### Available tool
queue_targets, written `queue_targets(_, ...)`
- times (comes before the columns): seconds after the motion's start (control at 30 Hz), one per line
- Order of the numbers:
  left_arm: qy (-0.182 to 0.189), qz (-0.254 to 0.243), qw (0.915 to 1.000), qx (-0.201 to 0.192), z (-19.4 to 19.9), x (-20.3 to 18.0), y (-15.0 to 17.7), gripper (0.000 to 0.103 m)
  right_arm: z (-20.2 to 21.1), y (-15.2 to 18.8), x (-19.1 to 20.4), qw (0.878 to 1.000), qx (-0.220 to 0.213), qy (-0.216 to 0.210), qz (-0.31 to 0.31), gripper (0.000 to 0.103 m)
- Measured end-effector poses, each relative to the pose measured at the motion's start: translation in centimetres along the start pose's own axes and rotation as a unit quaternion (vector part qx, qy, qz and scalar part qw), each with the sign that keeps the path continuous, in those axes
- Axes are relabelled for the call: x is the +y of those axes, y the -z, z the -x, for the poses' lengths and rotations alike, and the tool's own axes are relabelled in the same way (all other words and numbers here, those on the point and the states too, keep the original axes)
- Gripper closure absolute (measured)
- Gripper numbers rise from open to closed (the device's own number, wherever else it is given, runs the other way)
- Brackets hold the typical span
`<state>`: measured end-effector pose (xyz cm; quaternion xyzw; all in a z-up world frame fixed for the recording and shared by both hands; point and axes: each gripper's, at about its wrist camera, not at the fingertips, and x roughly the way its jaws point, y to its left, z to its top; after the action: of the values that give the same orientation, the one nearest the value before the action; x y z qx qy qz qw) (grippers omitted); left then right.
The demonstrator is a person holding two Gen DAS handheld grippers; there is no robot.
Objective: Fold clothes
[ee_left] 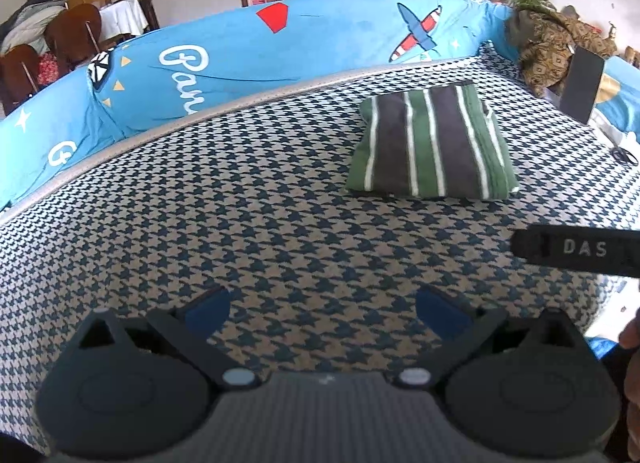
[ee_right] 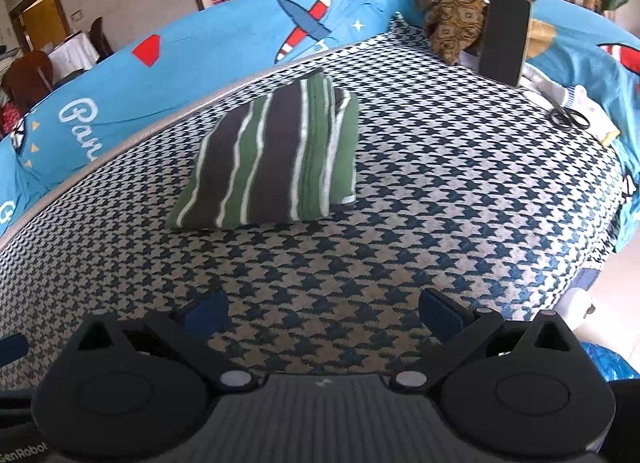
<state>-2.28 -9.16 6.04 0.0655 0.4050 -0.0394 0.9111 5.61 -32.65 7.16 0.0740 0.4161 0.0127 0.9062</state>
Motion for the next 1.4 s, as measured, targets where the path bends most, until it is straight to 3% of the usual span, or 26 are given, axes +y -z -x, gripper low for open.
queue_targets(0.23,-0.013,-0.003,0.9999,0.006,-0.5,-0.1,-0.2,0.0,0.0,0.0,0.6,1.0,-0.002,0.012,0.027,0.001)
queue_targets(0.43,-0.02,0.0,0.9995,0.023,-1.2,0.0,-0.3,0.0,0.0,-0.1,0.0,1.0,0.003,0.006,0.011,0.001)
queue_targets(1.2,-0.029,-0.023,0.999,0.024,-1.5,-1.6,-0.5,0.0,0.9,-0.3,-0.8,1.0,-0.015,0.02,0.007,0.001)
queue_targets(1.4,-0.032,-0.023,0.9987,0.033,-2.0,-2.0,-0.7,0.0,0.5,-0.4,-1.3,1.0,0.001,0.019,0.001,0.001)
